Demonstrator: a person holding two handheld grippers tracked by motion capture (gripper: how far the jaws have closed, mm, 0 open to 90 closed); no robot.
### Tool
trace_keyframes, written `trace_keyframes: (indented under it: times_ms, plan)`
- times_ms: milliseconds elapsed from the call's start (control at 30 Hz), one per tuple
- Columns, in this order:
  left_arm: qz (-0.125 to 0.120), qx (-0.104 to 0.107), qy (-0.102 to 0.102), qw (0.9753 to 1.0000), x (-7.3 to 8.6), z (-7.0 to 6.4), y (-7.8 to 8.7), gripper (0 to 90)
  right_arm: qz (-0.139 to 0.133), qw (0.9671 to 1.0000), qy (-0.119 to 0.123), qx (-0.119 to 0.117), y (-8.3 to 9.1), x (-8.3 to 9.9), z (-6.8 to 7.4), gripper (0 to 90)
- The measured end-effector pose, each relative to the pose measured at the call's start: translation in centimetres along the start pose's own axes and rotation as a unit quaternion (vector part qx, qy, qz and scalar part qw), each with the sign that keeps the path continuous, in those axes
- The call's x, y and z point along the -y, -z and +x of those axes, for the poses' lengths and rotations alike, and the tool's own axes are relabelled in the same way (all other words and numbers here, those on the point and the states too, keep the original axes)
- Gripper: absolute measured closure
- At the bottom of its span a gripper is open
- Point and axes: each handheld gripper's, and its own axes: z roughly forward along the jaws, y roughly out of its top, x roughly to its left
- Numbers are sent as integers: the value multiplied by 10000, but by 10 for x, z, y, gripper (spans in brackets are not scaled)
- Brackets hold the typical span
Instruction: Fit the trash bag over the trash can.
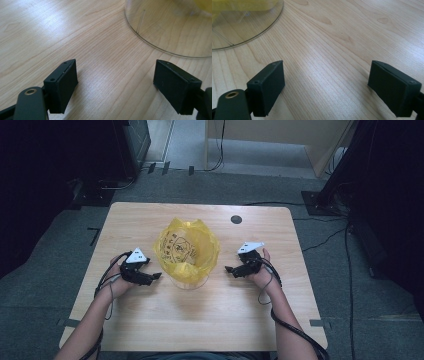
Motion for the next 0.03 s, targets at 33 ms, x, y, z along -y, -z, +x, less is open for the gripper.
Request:
trace_keyframes:
  times_ms: [33]
  plan:
    - [0, 0, 0, 10000, 0, 0, 0, 187, 0, 10000, 0, 0, 0, 0, 0, 137]
